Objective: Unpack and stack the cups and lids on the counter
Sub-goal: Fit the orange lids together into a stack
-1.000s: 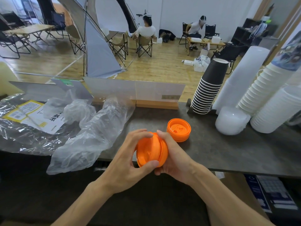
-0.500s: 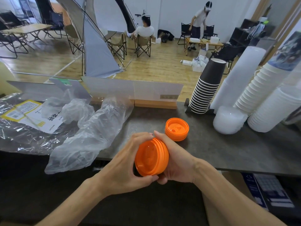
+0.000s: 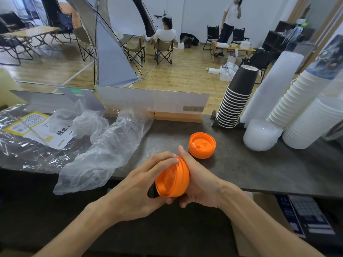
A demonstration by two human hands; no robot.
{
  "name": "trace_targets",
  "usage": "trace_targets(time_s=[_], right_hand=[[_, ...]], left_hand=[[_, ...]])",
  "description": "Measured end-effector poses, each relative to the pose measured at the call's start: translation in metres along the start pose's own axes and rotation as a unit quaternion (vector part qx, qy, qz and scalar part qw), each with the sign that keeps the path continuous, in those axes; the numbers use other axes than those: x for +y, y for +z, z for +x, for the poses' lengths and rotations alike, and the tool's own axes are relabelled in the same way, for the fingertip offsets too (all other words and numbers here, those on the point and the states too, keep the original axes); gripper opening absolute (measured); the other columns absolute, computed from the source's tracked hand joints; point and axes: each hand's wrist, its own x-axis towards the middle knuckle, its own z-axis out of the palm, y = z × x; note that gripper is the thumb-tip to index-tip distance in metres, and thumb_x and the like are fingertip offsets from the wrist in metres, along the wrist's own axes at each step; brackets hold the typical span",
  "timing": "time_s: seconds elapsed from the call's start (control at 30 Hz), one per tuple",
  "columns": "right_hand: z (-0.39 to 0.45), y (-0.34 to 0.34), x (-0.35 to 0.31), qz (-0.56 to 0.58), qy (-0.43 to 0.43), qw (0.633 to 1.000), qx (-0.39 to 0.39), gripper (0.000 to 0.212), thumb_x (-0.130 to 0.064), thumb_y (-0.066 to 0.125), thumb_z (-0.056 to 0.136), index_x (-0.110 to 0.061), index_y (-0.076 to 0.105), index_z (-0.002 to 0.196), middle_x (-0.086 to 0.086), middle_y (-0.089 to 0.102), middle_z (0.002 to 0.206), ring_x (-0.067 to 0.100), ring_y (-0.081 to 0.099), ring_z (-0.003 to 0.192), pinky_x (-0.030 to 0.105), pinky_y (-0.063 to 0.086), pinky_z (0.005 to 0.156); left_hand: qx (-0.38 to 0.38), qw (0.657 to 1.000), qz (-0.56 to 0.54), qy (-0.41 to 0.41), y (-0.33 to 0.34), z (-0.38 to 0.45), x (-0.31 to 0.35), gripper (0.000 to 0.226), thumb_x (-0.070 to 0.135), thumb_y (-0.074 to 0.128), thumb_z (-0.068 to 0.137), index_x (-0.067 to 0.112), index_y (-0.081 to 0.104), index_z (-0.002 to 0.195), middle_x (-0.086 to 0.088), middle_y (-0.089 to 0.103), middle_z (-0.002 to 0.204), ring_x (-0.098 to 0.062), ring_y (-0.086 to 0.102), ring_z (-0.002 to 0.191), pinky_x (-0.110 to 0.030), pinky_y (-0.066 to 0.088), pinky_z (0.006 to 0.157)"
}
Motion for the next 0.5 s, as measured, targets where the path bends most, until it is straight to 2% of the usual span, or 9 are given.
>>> trace_targets(time_s=[0.1,0.2,0.3,0.43,0.5], right_hand=[[0.000,0.004,0.000,-0.001,-0.007,1.000,0.019,0.088,-0.085,0.021,0.089,-0.017,0.062,0.128,0.027,0.065,0.125,0.035,0.063,0.095,0.040,0.044,0.077],[-0.001,0.008,0.000,-0.008,-0.008,0.999,0.033,0.078,-0.084,0.021,0.089,-0.027,0.068,0.114,0.024,0.064,0.128,0.038,0.061,0.103,0.045,0.041,0.086],[-0.003,0.011,-0.001,-0.010,-0.002,0.999,0.034,0.074,-0.083,0.021,0.090,-0.030,0.067,0.114,0.022,0.064,0.128,0.038,0.063,0.101,0.045,0.044,0.088],[-0.006,0.013,-0.001,-0.012,0.010,0.999,0.031,0.074,-0.081,0.020,0.091,-0.028,0.068,0.110,0.022,0.065,0.127,0.040,0.064,0.106,0.054,0.041,0.109],[-0.006,0.015,-0.002,-0.013,0.014,0.999,0.030,0.073,-0.081,0.020,0.092,-0.029,0.067,0.112,0.021,0.066,0.128,0.042,0.065,0.109,0.056,0.039,0.112]], left_hand=[[-0.002,1.000,0.018,0.006,-0.002,-0.002,-0.001,0.088,0.039,0.081,0.082,0.035,0.028,0.152,0.019,0.024,0.157,-0.008,0.032,0.146,-0.017,0.035,0.113],[-0.002,0.999,0.032,0.016,-0.002,-0.003,-0.001,0.086,0.038,0.080,0.083,0.033,0.030,0.153,0.018,0.024,0.158,-0.009,0.030,0.147,-0.023,0.038,0.114],[0.002,0.998,0.049,0.030,-0.002,-0.006,-0.002,0.085,0.034,0.081,0.083,0.031,0.032,0.152,0.018,0.024,0.159,-0.010,0.026,0.150,-0.033,0.041,0.114],[0.006,0.997,0.062,0.053,-0.002,-0.008,-0.002,0.083,0.027,0.082,0.082,0.026,0.036,0.152,0.014,0.028,0.159,-0.014,0.024,0.152,-0.042,0.043,0.113],[0.007,0.996,0.066,0.061,-0.002,-0.009,-0.002,0.085,0.026,0.083,0.081,0.026,0.035,0.152,0.013,0.028,0.160,-0.015,0.024,0.152,-0.043,0.043,0.112]])
